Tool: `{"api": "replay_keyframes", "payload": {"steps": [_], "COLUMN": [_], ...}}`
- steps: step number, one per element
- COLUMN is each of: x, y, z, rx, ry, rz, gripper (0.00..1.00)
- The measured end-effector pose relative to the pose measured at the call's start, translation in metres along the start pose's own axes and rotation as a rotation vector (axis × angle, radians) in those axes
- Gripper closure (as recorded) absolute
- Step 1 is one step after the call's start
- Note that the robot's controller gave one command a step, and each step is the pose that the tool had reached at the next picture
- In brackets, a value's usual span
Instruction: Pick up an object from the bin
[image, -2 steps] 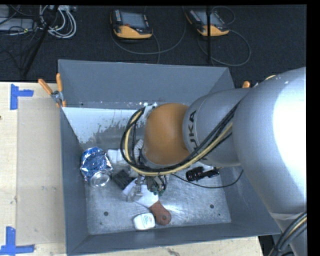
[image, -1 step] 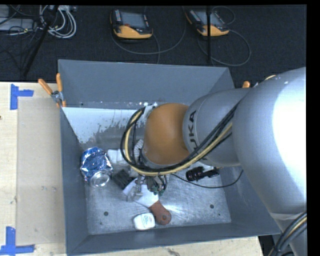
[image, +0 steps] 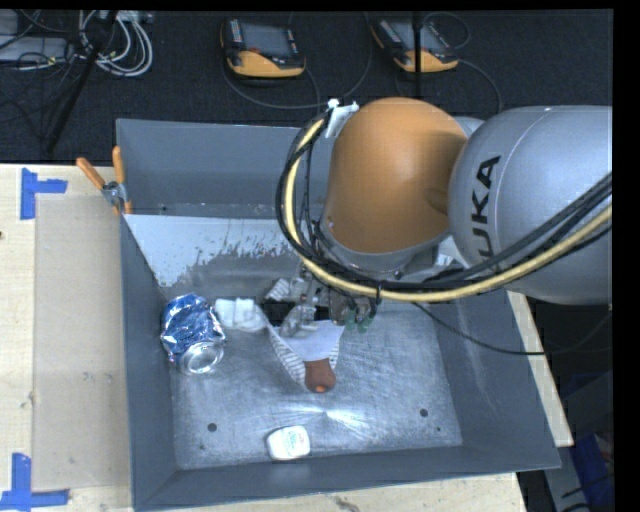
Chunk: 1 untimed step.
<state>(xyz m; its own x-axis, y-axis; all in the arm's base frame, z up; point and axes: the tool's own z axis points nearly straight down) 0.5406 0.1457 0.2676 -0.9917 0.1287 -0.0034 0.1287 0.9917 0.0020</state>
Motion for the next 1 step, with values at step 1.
{"api": "replay_keyframes", "payload": {"steps": [1], "x": [-0.0008], "y": [0.0004], "z": [-0.0009], "rx": [-0.001], "ry": [-0.003], "rz": [0.000], "gripper": [1.00]}}
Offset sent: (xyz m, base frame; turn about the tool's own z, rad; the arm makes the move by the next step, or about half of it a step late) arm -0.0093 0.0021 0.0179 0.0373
